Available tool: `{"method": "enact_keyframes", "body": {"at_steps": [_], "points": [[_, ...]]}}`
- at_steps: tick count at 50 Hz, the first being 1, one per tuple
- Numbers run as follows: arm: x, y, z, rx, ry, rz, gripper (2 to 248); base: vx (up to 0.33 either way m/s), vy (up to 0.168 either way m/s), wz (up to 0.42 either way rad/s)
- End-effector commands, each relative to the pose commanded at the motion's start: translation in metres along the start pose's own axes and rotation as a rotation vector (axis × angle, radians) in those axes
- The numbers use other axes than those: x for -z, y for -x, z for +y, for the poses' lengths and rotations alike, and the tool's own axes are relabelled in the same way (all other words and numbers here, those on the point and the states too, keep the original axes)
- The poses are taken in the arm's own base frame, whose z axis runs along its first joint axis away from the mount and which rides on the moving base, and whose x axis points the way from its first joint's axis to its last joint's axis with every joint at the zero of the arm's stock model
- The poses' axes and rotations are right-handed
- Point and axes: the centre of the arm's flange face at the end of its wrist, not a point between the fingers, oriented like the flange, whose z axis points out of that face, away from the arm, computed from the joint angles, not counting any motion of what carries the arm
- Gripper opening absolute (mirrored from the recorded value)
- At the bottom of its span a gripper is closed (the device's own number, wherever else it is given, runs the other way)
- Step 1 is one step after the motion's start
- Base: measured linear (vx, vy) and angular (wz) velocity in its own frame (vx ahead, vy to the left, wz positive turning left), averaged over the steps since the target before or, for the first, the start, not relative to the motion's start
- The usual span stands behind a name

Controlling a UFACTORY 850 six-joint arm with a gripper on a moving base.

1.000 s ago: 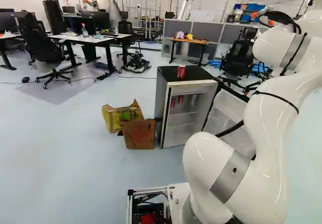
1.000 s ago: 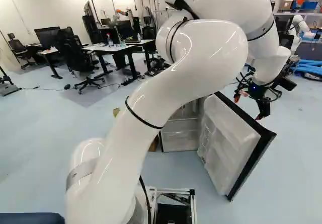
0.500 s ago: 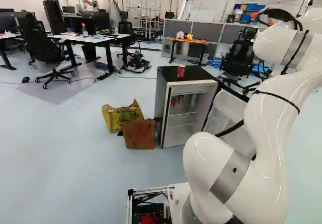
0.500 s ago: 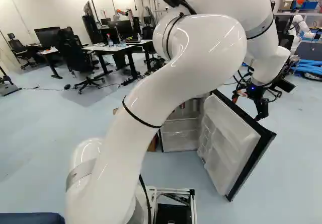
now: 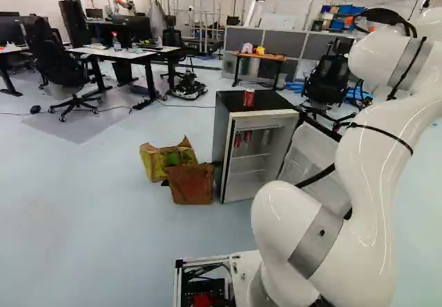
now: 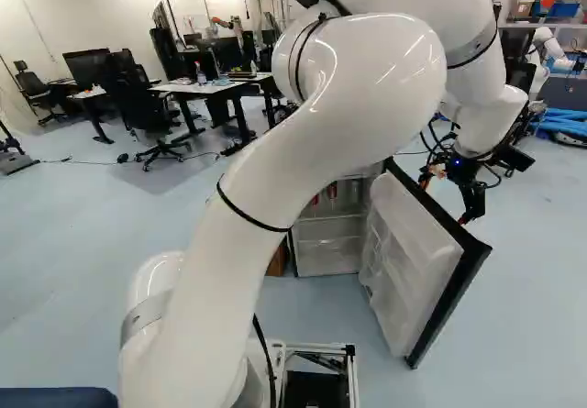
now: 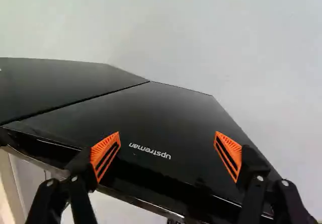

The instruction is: Grab a drink from the fridge

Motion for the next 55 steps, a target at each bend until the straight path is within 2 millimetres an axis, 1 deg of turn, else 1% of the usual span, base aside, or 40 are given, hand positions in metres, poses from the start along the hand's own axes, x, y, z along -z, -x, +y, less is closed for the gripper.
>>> {"method": "enact_keyframes", "body": {"at_steps": [23, 55], "points": [[0.001, 0.016, 0.000, -0.001, 0.003, -0.039, 247, 0.000, 0.000, 0.000], [0.001, 0.041, -0.010, 0.015, 0.007, -0.097, 247, 0.000, 0.000, 0.000]]}}
